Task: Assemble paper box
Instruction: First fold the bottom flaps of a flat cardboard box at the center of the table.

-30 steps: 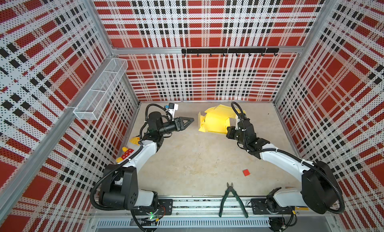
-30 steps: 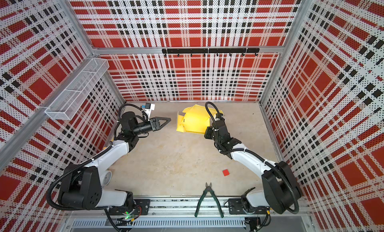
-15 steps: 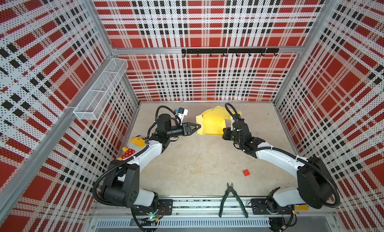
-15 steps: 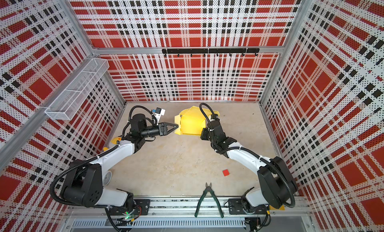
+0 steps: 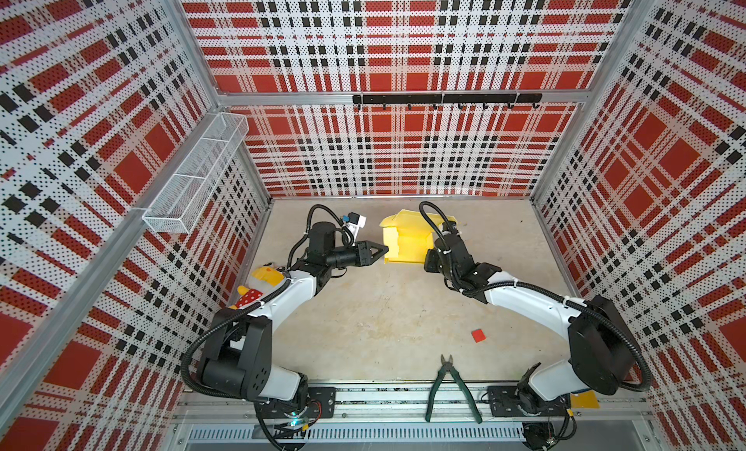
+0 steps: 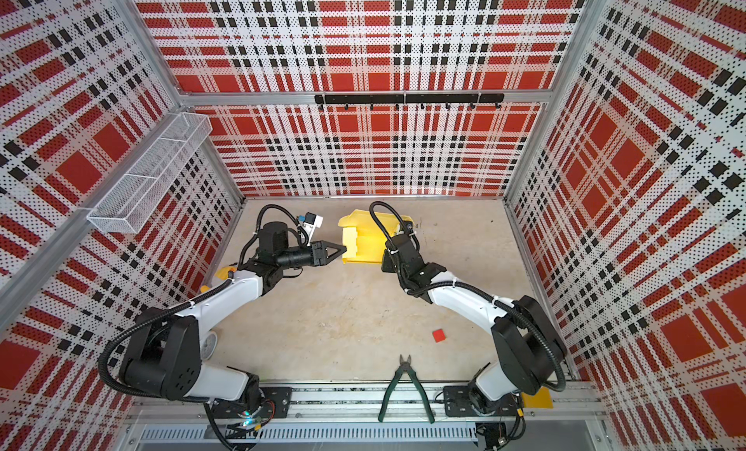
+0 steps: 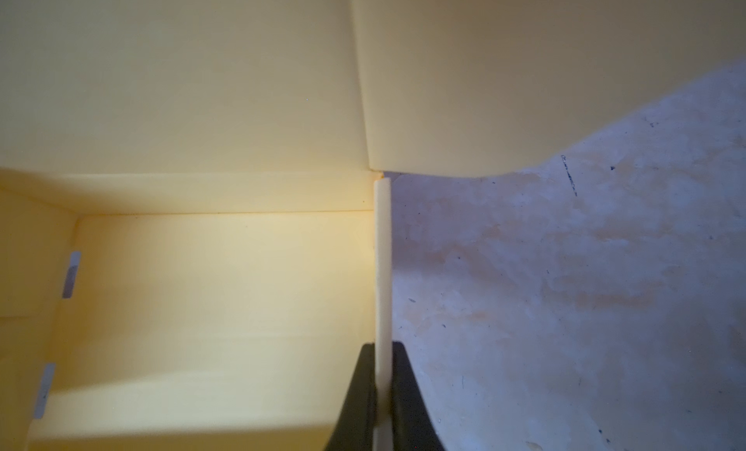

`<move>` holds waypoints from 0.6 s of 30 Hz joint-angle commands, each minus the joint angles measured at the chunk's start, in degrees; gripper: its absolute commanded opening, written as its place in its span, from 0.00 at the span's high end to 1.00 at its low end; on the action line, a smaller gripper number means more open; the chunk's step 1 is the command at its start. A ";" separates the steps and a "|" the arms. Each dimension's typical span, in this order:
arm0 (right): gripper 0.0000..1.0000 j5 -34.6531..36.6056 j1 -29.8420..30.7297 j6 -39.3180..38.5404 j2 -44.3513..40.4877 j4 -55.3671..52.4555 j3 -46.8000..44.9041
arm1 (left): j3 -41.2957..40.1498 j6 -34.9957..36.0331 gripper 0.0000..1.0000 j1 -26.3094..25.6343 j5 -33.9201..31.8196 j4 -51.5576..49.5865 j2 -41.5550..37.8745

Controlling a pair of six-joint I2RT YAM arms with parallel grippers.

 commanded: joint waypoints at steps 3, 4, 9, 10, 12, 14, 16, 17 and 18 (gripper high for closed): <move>1.00 9.66 4.20 1.56 2.56 -4.10 6.77 | 3.51 7.31 0.64 -0.80 -5.53 -8.24 0.82; 1.00 12.70 5.27 1.58 3.31 -5.87 8.31 | 3.68 7.58 0.63 -0.90 -6.67 -8.96 0.91; 1.00 19.67 8.96 4.23 6.25 -8.49 12.36 | 4.27 6.87 0.66 -1.35 -9.44 -9.26 1.78; 1.00 20.58 9.52 4.89 7.00 -8.97 13.25 | 4.47 6.83 0.67 -1.28 -9.84 -9.36 1.99; 1.00 22.51 10.60 6.32 8.42 -10.38 15.24 | 5.33 6.91 0.71 -1.33 -10.93 -10.22 2.77; 1.00 24.50 11.61 7.57 9.48 -11.86 17.01 | 7.51 7.97 0.75 -3.31 -12.39 -13.02 3.95; 1.00 26.65 12.17 9.01 10.28 -13.62 18.69 | 10.75 9.82 0.78 -4.19 -14.30 -16.85 5.65; 1.00 27.08 12.23 10.30 10.66 -14.84 19.36 | 12.72 11.63 0.78 -4.86 -15.37 -19.28 6.58; 1.00 27.61 12.25 11.45 11.02 -15.85 19.92 | 15.09 13.47 0.77 -5.92 -17.19 -22.28 7.75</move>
